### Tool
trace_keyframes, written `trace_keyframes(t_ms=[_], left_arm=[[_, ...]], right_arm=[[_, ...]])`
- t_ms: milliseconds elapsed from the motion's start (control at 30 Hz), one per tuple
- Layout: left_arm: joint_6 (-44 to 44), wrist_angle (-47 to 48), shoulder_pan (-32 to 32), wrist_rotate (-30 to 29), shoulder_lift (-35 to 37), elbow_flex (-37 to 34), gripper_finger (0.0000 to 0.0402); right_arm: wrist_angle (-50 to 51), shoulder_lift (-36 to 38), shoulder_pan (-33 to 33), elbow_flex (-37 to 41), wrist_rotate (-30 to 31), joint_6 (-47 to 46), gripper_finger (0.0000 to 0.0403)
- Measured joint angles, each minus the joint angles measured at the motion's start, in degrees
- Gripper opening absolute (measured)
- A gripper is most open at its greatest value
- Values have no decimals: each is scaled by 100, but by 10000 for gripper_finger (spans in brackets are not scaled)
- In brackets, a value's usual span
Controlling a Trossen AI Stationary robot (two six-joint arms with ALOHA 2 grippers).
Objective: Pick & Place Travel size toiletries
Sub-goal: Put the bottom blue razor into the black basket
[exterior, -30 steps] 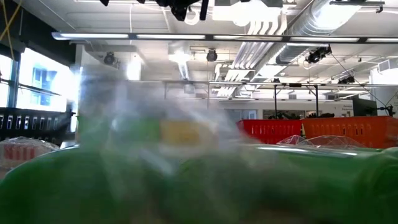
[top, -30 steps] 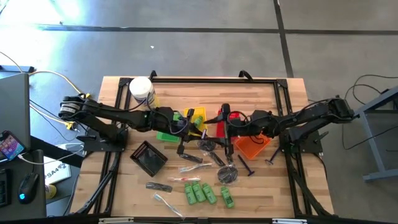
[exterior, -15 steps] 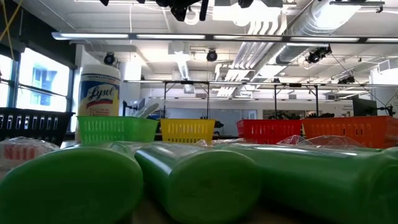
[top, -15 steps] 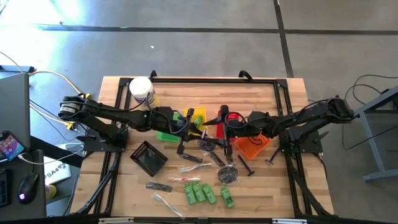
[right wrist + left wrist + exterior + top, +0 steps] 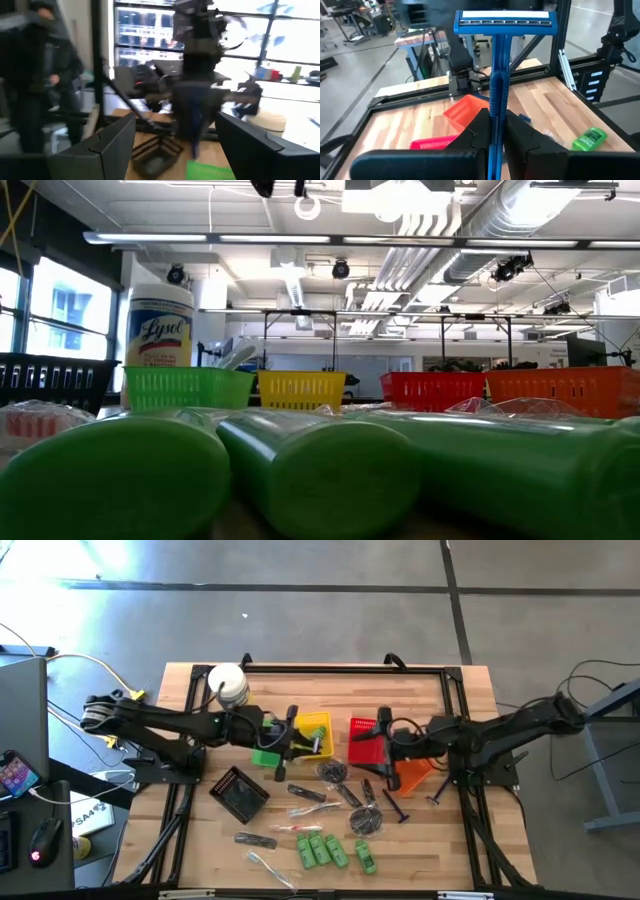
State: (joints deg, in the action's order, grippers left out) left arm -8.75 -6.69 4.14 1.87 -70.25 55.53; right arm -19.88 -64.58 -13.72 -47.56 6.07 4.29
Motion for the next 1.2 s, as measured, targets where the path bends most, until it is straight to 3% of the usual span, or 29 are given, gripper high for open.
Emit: trace_keyframes(t_ms=[167,333,433,700,867,1200], left_arm=[[19,447,25,-31,569,1,23],[28,824,315,-564,1100,2,23],[136,1102,550,-857,1420,2,23],[303,1985,1287,-2096,2031,0,23],[521,2427,1645,-2772,2226,0,23],[1173,3264,1927,-3419,2571,0,23]], right_arm=[[221,98,-437,290,258,-175,265],[284,109,-849,832,355,-616,255],[-208,99,-1030,1331,438,-879,222],[-2380,105,-1322,2551,831,-765,91],[-2980,105,-1319,2964,862,-870,15],[-3473,49,-1586,3370,904,-1031,3]])
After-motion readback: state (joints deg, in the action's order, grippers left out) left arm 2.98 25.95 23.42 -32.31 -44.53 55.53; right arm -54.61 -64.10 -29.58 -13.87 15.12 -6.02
